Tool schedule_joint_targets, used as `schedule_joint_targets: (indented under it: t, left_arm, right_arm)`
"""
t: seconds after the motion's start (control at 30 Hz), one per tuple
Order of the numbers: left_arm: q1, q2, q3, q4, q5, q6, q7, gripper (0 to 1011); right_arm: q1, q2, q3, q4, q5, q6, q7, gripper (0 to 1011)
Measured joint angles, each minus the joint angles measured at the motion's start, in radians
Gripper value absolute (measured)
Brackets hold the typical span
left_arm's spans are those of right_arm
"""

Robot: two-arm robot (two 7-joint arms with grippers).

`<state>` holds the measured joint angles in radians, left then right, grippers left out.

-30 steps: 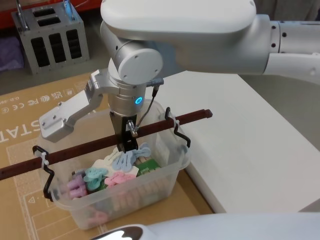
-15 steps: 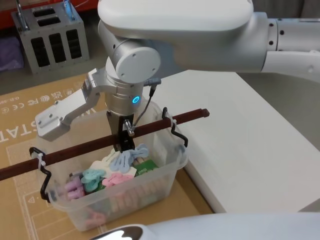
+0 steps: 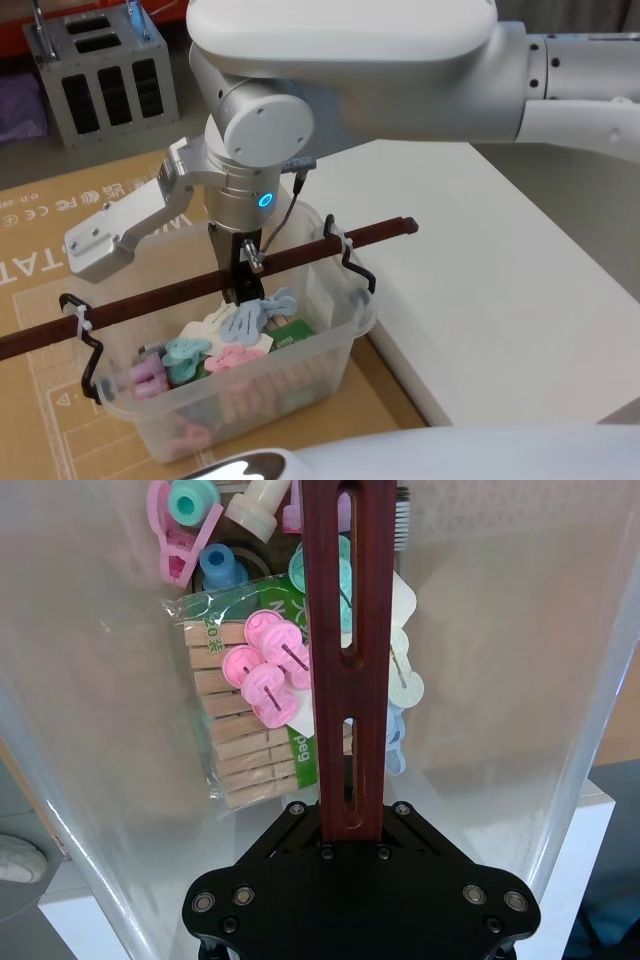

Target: Use one hand to grasp the basket and place it at the designated location.

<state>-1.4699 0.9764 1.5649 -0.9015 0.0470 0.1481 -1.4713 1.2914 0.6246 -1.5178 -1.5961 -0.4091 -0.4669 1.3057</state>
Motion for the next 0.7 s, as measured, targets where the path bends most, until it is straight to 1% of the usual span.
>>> schedule_joint_targets:
  t: [0.43, 0.57, 0.67, 0.7]
  left_arm:
    - [0.000, 0.000, 0.000, 0.000, 0.000, 0.000, 0.000, 0]
    - [0.000, 0.000, 0.000, 0.000, 0.000, 0.000, 0.000, 0]
    - [0.000, 0.000, 0.000, 0.000, 0.000, 0.000, 0.000, 0]
    - [0.000, 0.000, 0.000, 0.000, 0.000, 0.000, 0.000, 0]
  right_arm:
    - [0.006, -0.002, -0.008, 0.002, 0.005, 0.000, -0.003, 0]
    - [0.007, -0.012, -0.013, 0.011, 0.010, 0.011, 0.005, 4]
    - [0.008, -0.015, -0.016, 0.013, 0.010, 0.017, 0.010, 63]
    - [0.008, -0.015, -0.017, 0.013, 0.010, 0.020, 0.011, 110]
